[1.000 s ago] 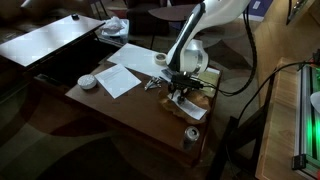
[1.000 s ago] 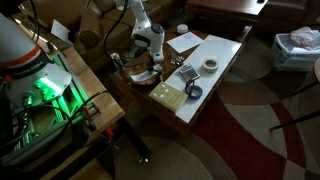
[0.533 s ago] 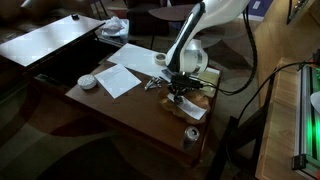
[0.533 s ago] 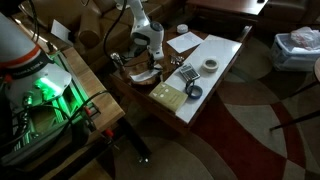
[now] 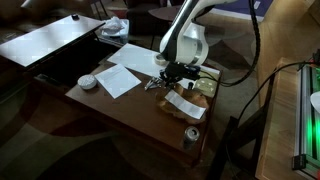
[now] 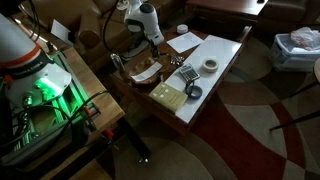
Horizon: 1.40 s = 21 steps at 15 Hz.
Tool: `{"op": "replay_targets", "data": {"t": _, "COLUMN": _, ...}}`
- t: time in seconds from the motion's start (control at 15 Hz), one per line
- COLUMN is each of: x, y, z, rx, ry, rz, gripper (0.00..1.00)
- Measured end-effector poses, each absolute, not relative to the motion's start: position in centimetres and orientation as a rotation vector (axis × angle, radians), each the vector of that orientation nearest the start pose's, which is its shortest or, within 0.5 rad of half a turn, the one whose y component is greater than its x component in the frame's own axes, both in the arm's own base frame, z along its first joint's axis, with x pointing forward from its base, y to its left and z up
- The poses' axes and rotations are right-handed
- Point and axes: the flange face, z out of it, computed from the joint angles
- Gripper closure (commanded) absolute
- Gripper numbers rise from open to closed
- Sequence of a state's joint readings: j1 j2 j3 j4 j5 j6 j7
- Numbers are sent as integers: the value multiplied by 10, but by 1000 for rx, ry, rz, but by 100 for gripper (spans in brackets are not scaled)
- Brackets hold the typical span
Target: Pick up the silver measuring spoon and put it on the book
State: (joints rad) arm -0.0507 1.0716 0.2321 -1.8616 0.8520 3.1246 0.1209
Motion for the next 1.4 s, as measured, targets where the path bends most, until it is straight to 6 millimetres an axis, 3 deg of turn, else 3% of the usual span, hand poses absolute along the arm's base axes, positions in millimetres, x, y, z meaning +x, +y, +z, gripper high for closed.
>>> {"op": "replay_targets", "data": {"t": 0.2, "x": 554, "y": 12, "z": -17, "rx": -2572, "ry": 1416, "rz": -287, "gripper": 99}}
{"op": "replay_targets", "data": {"t": 0.47, "x": 538, "y": -62, "z": -16, "rx": -2558, "ry": 1688, "rz": -373, "gripper": 99}}
{"op": "replay_targets", "data": {"t": 0.6, "x": 525, "y": -97, "z": -19, "rx": -2545, "ry": 1827, "rz": -328, "gripper": 96}}
{"op": "replay_targets", "data": {"t": 0.67, "x": 523, "y": -105, "z": -19, "rx": -2554, "ry": 1843, "rz": -326, "gripper": 96}}
{"op": "replay_targets", "data": {"t": 0.93, "x": 526, "y": -98, "z": -20, "rx": -2548, "ry": 1825, "rz": -320, "gripper": 99}}
{"op": "replay_targets", "data": {"t": 1.07, "x": 527, "y": -105, "z": -19, "rx": -2531, "ry": 1860, "rz": -322, "gripper": 99}}
{"op": "replay_targets", "data": {"t": 1.4, "x": 524, "y": -192, "z": -27, "rx": -2483, "ry": 2080, "rz": -202, "gripper": 99}}
